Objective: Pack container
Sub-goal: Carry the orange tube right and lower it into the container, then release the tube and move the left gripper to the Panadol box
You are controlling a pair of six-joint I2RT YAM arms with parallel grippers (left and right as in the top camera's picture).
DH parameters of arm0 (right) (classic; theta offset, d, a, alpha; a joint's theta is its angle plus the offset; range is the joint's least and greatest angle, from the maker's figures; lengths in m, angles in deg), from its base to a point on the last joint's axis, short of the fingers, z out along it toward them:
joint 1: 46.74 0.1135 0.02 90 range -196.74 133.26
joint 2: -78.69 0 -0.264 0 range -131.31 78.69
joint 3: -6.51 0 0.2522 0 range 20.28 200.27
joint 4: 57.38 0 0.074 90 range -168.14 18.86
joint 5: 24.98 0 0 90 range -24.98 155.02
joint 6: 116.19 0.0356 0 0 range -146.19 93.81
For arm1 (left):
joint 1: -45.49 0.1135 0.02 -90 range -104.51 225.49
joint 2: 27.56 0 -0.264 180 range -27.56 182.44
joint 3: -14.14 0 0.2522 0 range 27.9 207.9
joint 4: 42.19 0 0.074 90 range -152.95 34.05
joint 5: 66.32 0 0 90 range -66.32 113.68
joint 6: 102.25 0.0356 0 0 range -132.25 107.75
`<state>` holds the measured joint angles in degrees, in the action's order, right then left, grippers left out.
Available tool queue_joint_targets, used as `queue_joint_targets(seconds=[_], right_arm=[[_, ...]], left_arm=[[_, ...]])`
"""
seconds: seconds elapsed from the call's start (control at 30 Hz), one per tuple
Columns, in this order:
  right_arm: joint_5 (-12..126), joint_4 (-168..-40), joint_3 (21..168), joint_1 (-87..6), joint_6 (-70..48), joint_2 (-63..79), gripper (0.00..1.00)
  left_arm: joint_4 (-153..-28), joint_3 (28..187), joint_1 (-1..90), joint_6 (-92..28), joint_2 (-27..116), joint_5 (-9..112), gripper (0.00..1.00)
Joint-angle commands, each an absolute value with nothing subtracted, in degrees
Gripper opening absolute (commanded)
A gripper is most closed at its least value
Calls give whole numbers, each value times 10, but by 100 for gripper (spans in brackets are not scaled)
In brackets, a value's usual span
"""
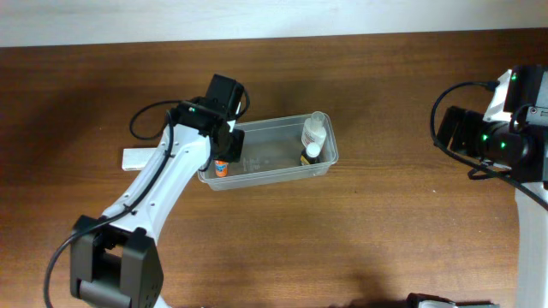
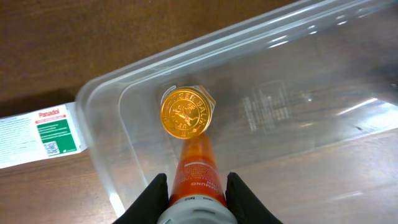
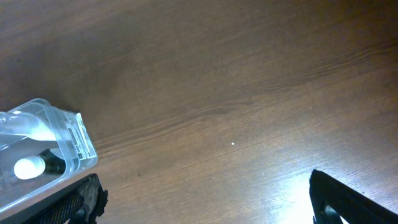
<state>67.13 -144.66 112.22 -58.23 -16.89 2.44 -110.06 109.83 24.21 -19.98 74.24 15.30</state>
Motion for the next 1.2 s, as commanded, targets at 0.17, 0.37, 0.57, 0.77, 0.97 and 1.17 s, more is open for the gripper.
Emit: queue_joint_targets(seconds=[0.17,0.37,0.57,0.77,0.97,1.17], right_arm=[[670,-1447,1132,-586,-162,24,98],[670,-1447,1132,-586,-162,24,98],[670,-1447,1132,-586,-162,24,98],[670,-1447,1132,-586,-162,24,98],[670,-1447,1132,-586,-162,24,99],[670,-1447,1132,-586,-162,24,98]], left_arm=[[-1055,1023,242,-205,748,144,13],[-1056,1023,242,-205,747,131,14],[-1057,1023,242,-205,747,118,30],[-1057,1023,246,-205,744,118,38],[-1057,1023,246,-205,738,112,45],[-1054,1023,246,-205,736,103,46]])
